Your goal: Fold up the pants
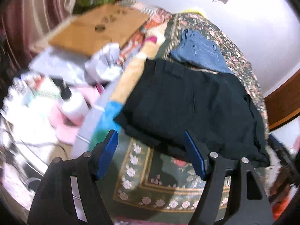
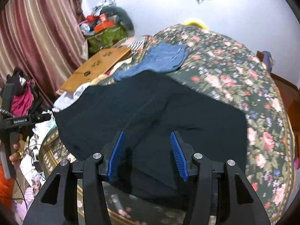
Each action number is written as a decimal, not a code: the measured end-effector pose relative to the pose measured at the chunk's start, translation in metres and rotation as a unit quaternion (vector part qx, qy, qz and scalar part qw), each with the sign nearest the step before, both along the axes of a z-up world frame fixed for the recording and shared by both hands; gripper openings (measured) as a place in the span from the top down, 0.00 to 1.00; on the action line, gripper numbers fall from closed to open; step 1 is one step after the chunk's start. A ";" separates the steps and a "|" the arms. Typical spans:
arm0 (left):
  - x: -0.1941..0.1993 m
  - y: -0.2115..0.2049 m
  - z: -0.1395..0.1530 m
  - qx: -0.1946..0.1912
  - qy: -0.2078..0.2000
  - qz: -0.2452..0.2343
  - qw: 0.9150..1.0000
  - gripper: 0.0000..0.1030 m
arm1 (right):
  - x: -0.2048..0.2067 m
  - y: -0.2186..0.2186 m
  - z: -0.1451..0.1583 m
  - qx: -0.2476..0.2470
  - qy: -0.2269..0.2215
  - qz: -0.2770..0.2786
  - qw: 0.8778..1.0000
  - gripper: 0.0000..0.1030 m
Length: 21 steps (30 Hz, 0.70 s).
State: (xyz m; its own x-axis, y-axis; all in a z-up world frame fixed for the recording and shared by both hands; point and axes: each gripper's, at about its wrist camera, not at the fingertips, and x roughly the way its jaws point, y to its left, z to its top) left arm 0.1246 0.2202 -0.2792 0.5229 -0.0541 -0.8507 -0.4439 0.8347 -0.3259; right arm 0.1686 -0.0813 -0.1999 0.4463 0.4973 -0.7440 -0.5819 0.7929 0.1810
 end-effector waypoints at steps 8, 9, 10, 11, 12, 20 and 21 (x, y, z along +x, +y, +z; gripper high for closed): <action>0.003 -0.007 -0.035 -0.118 0.002 -0.027 0.993 0.24 | 0.000 0.000 -0.023 0.006 0.041 -0.008 0.999 0.51; 0.004 -0.007 -0.036 -0.125 -0.001 -0.029 0.992 0.22 | 0.000 0.001 -0.023 0.006 0.042 -0.008 0.999 0.51; 0.007 -0.006 -0.038 -0.137 -0.004 -0.028 0.990 0.20 | 0.000 0.002 -0.023 0.006 0.043 -0.007 0.999 0.51; 0.011 -0.004 -0.041 -0.158 -0.008 -0.026 0.987 0.20 | 0.000 0.002 -0.023 0.004 0.041 -0.006 0.999 0.51; 0.012 -0.003 -0.042 -0.169 -0.009 -0.024 0.985 0.20 | 0.000 0.003 -0.023 0.003 0.040 -0.005 0.999 0.51; 0.046 0.004 -0.058 -0.197 0.001 0.010 0.980 0.19 | 0.002 0.003 -0.025 0.012 0.043 -0.001 0.999 0.50; 0.051 0.002 -0.057 -0.185 0.003 0.013 0.983 0.19 | 0.001 0.003 -0.025 0.013 0.043 -0.001 0.999 0.50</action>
State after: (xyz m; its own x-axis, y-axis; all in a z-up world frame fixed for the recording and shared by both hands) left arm 0.1752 0.2220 -0.3367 0.5241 -0.3472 -0.7776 -0.4664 0.6470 -0.6032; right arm 0.1698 -0.0782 -0.2253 0.3820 0.5165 -0.7664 -0.5620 0.7881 0.2510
